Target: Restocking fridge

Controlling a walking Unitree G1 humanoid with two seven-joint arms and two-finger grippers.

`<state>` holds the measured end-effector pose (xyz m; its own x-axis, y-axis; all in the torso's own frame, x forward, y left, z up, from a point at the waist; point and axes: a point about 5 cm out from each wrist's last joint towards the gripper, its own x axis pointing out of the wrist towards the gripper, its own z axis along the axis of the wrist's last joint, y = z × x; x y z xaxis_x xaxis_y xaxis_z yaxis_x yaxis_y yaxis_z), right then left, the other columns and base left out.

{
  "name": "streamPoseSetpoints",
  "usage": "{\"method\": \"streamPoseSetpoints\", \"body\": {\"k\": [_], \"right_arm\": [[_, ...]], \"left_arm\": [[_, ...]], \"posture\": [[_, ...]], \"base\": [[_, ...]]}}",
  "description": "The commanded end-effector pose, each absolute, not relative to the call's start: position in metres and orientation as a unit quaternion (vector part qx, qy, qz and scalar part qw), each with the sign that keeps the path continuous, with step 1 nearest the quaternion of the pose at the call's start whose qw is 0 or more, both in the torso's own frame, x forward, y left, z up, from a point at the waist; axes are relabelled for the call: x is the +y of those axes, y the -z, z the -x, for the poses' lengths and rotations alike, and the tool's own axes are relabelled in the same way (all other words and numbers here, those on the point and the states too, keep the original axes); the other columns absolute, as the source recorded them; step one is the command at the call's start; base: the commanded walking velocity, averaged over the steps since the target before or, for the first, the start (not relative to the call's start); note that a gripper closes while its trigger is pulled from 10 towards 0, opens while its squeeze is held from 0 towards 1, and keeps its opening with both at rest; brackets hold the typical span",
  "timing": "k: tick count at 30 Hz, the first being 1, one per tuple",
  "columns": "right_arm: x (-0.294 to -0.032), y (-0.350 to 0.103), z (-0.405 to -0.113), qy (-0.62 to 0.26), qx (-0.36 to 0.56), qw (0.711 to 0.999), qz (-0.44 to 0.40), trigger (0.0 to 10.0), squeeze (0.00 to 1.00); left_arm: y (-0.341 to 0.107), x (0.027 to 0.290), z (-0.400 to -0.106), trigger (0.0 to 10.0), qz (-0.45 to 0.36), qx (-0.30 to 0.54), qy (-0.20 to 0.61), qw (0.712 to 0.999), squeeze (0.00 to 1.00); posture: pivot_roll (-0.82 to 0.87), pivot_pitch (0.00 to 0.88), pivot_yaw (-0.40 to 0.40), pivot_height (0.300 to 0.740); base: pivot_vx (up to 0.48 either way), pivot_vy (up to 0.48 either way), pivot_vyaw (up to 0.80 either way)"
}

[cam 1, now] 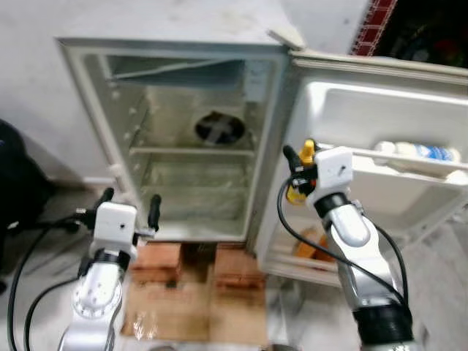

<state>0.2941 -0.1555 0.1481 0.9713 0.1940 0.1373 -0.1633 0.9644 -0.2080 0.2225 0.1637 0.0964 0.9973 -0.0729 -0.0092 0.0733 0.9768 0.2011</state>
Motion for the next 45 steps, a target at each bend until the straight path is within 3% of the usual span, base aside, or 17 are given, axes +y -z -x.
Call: {"method": "streamPoseSetpoints", "body": {"k": [1,10,19,28,33,39,45], "right_arm": [[-0.151,-0.163,-0.297,-0.092,-0.113,0.985,0.095,10.0,0.0],[-0.147,-0.163,-0.295,-0.1,-0.112,0.984,0.09,10.0,0.0],[-0.133,-0.206,-0.311,-0.127,-0.183,0.97,0.098,10.0,0.0],[-0.119,-0.22,-0.311,-0.138,-0.214,0.963,0.091,10.0,0.0],[-0.104,-0.241,-0.316,-0.138,-0.275,0.943,0.126,10.0,0.0],[-0.109,-0.262,-0.318,-0.094,-0.325,0.927,0.162,10.0,0.0],[-0.109,-0.247,-0.319,-0.081,-0.324,0.924,0.188,10.0,0.0]], "left_arm": [[-0.1,0.171,-0.224,10.0,-0.108,-0.004,0.031,0.994,0.0],[-0.099,0.172,-0.224,10.0,-0.104,-0.002,0.027,0.994,0.0],[-0.099,0.172,-0.227,10.0,-0.104,-0.002,0.029,0.994,0.0],[-0.099,0.172,-0.228,10.0,-0.105,-0.003,0.025,0.994,0.0],[-0.099,0.171,-0.23,10.0,-0.108,-0.006,0.025,0.994,0.0],[-0.1,0.172,-0.23,10.0,-0.11,-0.008,0.02,0.994,0.0],[-0.1,0.171,-0.231,10.0,-0.11,-0.009,0.023,0.994,0.0]], "posture": [[0.02,0.0,-0.036,0.74],[0.02,0.0,-0.038,0.74],[0.02,0.0,-0.04,0.74],[0.02,0.0,-0.038,0.74],[0.03,0.0,-0.04,0.74],[0.04,0.0,-0.043,0.74],[0.05,0.0,-0.04,0.74]], "base": [[0.0,0.0,0.0],[0.0,0.0,0.0],[0.0,0.0,0.0],[0.0,0.0,0.0],[0.0,0.0,0.0],[0.0,0.0,0.0],[0.0,0.0,0.0]]}}
